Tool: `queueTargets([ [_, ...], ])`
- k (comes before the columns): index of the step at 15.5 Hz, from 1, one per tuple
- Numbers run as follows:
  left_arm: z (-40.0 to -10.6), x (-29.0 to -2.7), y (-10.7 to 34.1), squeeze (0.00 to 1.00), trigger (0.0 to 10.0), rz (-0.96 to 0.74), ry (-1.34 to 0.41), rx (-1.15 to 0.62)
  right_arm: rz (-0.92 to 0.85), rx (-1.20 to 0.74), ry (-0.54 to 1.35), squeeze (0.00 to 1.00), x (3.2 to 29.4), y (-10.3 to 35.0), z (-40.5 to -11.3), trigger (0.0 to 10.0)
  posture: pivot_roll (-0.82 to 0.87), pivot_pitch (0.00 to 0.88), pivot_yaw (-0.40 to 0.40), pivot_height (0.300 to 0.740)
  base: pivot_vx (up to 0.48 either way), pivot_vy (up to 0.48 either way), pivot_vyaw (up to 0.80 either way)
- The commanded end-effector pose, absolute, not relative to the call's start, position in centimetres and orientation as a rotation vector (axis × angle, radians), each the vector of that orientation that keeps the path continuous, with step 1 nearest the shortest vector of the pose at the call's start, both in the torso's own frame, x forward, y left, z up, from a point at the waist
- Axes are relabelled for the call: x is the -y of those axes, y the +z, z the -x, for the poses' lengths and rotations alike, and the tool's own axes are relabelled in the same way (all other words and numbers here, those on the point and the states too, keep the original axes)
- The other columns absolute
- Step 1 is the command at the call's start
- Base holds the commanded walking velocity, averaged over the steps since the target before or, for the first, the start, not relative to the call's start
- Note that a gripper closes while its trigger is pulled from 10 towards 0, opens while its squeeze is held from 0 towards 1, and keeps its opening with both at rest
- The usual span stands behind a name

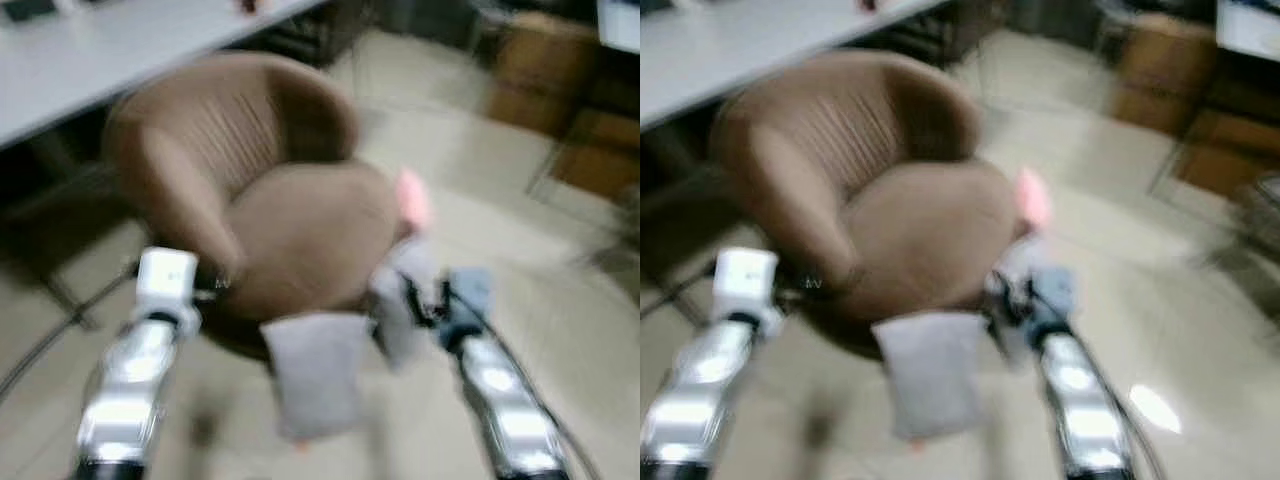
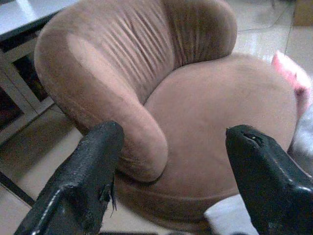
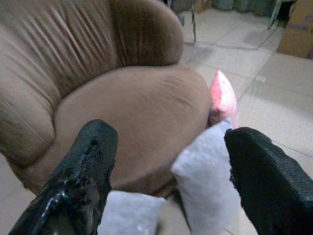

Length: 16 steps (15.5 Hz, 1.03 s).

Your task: Move the pillow to the sofa from floor

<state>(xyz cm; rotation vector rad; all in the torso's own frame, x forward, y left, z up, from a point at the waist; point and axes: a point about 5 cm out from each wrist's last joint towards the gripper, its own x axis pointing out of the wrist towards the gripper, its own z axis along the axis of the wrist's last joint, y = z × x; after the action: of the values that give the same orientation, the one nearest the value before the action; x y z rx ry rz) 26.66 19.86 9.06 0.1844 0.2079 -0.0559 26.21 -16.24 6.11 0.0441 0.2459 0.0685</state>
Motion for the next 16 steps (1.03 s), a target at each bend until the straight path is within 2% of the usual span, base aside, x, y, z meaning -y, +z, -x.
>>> queueTargets([
  [1,-26.62,-20.62,9.31,0.0,10.0,-0.205,-0.042,-0.212,-0.081,-0.237,0.086,0.0,15.59,6.35,-26.34,10.0,-0.01,0.03,-0.009,0.74,0.307,0.0,0.0],
  [7,-26.77,-20.72,9.46,0.0,10.0,-0.215,-0.045,-0.211,-0.077,-0.235,0.122,0.0,15.05,6.4,-26.5,10.0,0.0,0.024,-0.01,0.74,0.298,0.0,0.0],
  [13,-26.99,-20.71,9.56,0.0,10.0,-0.223,-0.058,-0.208,-0.086,-0.231,0.132,0.0,14.76,6.53,-26.33,10.0,-0.01,0.012,0.0,0.74,0.289,0.0,0.8],
  [16,-27.1,-20.53,9.59,0.0,10.0,-0.233,-0.078,-0.208,-0.135,-0.231,0.102,0.0,15.03,6.4,-25.96,10.0,-0.01,0.007,0.011,0.74,0.268,0.0,0.0],
])
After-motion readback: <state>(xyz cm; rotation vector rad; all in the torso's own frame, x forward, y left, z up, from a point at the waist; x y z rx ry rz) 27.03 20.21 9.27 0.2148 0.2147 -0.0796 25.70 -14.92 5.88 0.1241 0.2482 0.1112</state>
